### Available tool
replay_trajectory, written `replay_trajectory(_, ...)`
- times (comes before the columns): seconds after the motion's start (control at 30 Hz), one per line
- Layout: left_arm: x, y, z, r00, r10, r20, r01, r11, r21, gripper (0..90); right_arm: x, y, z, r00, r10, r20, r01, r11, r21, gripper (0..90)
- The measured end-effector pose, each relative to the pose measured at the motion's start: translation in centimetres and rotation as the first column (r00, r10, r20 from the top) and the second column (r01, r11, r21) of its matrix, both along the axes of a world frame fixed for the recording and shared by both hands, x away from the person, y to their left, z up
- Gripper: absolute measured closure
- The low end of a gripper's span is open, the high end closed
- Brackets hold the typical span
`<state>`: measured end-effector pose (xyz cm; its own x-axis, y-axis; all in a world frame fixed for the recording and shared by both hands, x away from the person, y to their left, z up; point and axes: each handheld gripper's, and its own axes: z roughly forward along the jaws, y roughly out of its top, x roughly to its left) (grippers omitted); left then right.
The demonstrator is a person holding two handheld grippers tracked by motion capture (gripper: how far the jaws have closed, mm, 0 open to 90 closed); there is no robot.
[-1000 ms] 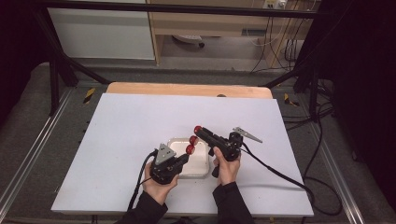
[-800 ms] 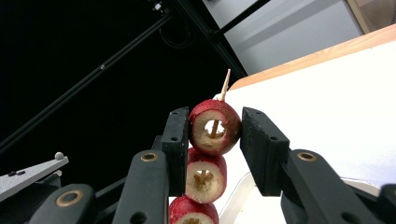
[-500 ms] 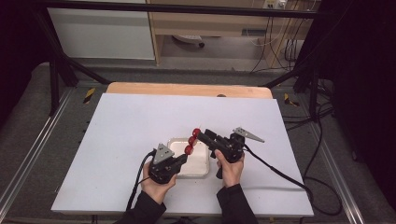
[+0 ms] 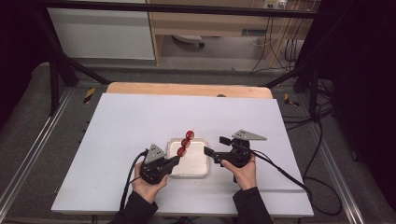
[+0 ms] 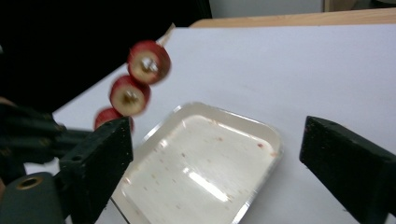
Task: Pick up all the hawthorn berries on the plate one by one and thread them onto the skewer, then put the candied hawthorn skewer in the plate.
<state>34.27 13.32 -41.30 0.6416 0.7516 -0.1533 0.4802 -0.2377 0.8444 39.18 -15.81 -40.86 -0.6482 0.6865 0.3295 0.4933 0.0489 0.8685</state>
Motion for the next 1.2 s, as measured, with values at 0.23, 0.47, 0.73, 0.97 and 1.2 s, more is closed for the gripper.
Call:
replay_trajectory(0.23, 0.3, 0.7, 0.7, 0.9995, -0.03, -0.009, 0.03, 0.999, 0.032, 88.3, -0.5, -1.6, -1.0, 0.9987, 0.036, -0.035, -0.041, 0.985, -0.169, 4.0)
replay_trajectory(0.47, 1.2, 0.8, 1.5, 0.9974, -0.065, -0.033, 0.067, 0.9946, 0.08, 88.3, -1.2, -3.6, -2.7, 0.9965, 0.056, -0.063, -0.07, 0.965, -0.254, 0.4)
replay_trajectory(0.73, 2.6, 0.3, 2.0, 0.9944, -0.084, -0.064, 0.092, 0.987, 0.132, 88.3, -2.1, -6.3, -4.0, 0.9966, 0.048, -0.067, -0.066, 0.954, -0.293, 0.5)
replay_trajectory(0.97, 3.8, -0.8, 1.5, 0.9911, -0.082, -0.105, 0.101, 0.9776, 0.185, 88.2, -3.0, -8.1, -4.7, 0.9965, 0.046, -0.069, -0.065, 0.951, -0.304, 0.8)
replay_trajectory(1.2, 4.6, -1.5, 0.8, 0.9874, -0.072, -0.141, 0.102, 0.9693, 0.224, 88.2, -3.5, -8.9, -4.9, 0.9973, 0.04, -0.061, -0.057, 0.95, -0.306, 0.9)
